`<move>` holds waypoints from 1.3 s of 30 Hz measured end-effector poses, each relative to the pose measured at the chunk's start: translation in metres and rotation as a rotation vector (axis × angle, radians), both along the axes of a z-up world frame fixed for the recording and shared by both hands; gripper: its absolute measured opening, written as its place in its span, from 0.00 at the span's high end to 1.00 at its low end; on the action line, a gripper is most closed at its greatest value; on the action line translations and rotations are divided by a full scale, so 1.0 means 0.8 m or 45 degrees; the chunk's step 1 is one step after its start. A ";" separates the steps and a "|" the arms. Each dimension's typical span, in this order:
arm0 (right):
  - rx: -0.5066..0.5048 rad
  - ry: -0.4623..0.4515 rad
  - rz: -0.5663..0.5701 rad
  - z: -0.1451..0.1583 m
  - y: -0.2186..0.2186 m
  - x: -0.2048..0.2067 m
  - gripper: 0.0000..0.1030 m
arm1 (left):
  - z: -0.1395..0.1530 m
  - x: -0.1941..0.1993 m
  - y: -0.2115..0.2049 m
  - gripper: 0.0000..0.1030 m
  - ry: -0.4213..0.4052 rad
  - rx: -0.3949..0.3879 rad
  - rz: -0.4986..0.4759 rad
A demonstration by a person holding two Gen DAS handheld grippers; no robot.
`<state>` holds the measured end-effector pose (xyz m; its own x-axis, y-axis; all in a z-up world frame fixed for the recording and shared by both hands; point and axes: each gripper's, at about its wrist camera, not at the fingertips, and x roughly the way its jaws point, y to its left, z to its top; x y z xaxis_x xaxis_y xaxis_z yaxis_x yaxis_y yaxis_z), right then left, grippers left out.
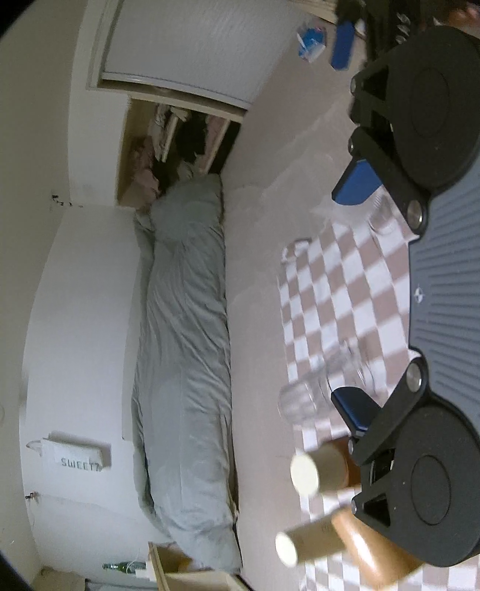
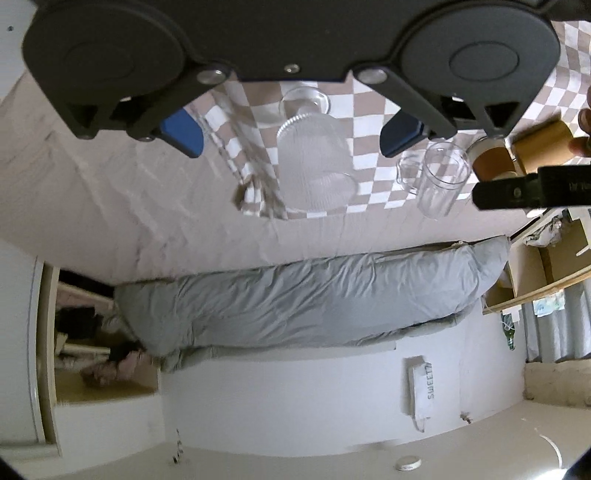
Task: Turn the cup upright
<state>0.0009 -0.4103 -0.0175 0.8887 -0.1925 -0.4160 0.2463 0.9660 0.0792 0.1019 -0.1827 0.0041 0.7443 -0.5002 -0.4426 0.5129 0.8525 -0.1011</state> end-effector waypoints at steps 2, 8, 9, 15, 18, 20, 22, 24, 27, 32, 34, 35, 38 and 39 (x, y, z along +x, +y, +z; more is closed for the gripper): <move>-0.009 -0.010 -0.006 0.009 0.012 -0.009 0.00 | 0.003 -0.007 0.016 0.00 -0.017 0.030 0.021; -0.023 -0.030 -0.012 0.030 0.050 -0.034 0.00 | 0.007 -0.031 0.064 0.00 -0.051 0.102 0.060; -0.032 -0.029 -0.013 0.030 0.057 -0.038 0.00 | 0.006 -0.034 0.071 0.00 -0.049 0.108 0.064; -0.021 -0.015 -0.009 0.027 0.091 -0.054 0.00 | -0.006 -0.049 0.103 0.00 -0.016 0.134 0.086; -0.006 -0.013 -0.028 0.021 0.103 -0.058 0.00 | -0.015 -0.054 0.113 0.00 -0.003 0.143 0.099; 0.005 -0.002 -0.033 0.016 0.109 -0.057 0.00 | -0.020 -0.057 0.117 0.00 -0.001 0.156 0.111; 0.000 0.006 -0.047 0.011 0.115 -0.056 0.00 | -0.024 -0.058 0.120 0.00 -0.004 0.172 0.121; -0.011 0.012 -0.056 0.005 0.120 -0.056 0.00 | -0.027 -0.060 0.121 0.00 -0.008 0.187 0.132; -0.008 0.022 -0.064 0.000 0.128 -0.054 0.00 | -0.034 -0.061 0.125 0.00 -0.005 0.199 0.145; -0.015 0.044 -0.072 -0.004 0.133 -0.051 0.00 | -0.045 -0.054 0.129 0.00 0.048 0.195 0.149; -0.020 0.058 -0.068 -0.006 0.135 -0.049 0.00 | -0.046 -0.053 0.130 0.00 0.057 0.197 0.158; -0.022 0.065 -0.072 -0.007 0.136 -0.048 0.00 | -0.047 -0.052 0.130 0.00 0.061 0.201 0.164; -0.014 0.082 -0.078 -0.011 0.137 -0.047 0.00 | -0.049 -0.051 0.130 0.00 0.068 0.204 0.179; -0.006 0.091 -0.080 -0.013 0.137 -0.046 0.00 | -0.050 -0.050 0.130 0.00 0.068 0.205 0.185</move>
